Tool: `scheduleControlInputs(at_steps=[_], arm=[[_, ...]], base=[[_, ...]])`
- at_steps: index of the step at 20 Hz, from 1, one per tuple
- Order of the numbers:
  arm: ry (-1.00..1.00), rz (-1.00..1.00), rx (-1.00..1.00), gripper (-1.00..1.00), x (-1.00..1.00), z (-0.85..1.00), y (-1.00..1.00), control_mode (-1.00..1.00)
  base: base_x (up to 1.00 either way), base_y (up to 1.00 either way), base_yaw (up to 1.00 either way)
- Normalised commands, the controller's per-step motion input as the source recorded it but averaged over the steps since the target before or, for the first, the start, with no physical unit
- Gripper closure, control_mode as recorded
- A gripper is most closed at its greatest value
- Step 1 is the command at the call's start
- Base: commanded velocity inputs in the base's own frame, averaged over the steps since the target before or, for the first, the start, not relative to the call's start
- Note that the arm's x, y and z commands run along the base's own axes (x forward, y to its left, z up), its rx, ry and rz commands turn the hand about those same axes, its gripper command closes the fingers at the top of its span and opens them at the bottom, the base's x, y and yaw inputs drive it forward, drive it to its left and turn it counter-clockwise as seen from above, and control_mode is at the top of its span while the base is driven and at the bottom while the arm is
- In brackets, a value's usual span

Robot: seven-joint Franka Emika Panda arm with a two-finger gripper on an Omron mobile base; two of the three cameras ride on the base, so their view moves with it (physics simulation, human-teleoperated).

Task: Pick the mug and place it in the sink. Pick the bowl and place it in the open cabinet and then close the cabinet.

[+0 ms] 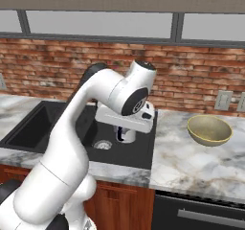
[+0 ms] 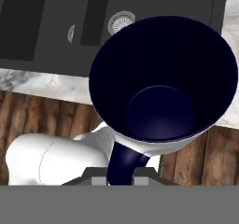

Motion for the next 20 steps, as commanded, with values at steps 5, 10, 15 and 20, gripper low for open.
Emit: scheduleControlInputs(at_steps=[5, 10, 15, 20], arm=[[-0.01, -0.08, -0.01, 1.0, 0.0, 0.1, 0.4, 1.0], [0.0, 0.0, 0.0, 1.0, 0.0, 0.0, 0.0, 1.0], [0.0, 0.0, 0.0, 1.0, 0.0, 0.0, 0.0, 1.0], [0.0, 0.0, 0.0, 1.0, 0.0, 0.0, 0.0, 1.0]], base=[[-0.05, 0.6, -0.13], [-0.01, 1.0, -0.23], [0.19, 0.94, -0.16], [0.93, 0.22, 0.03]])
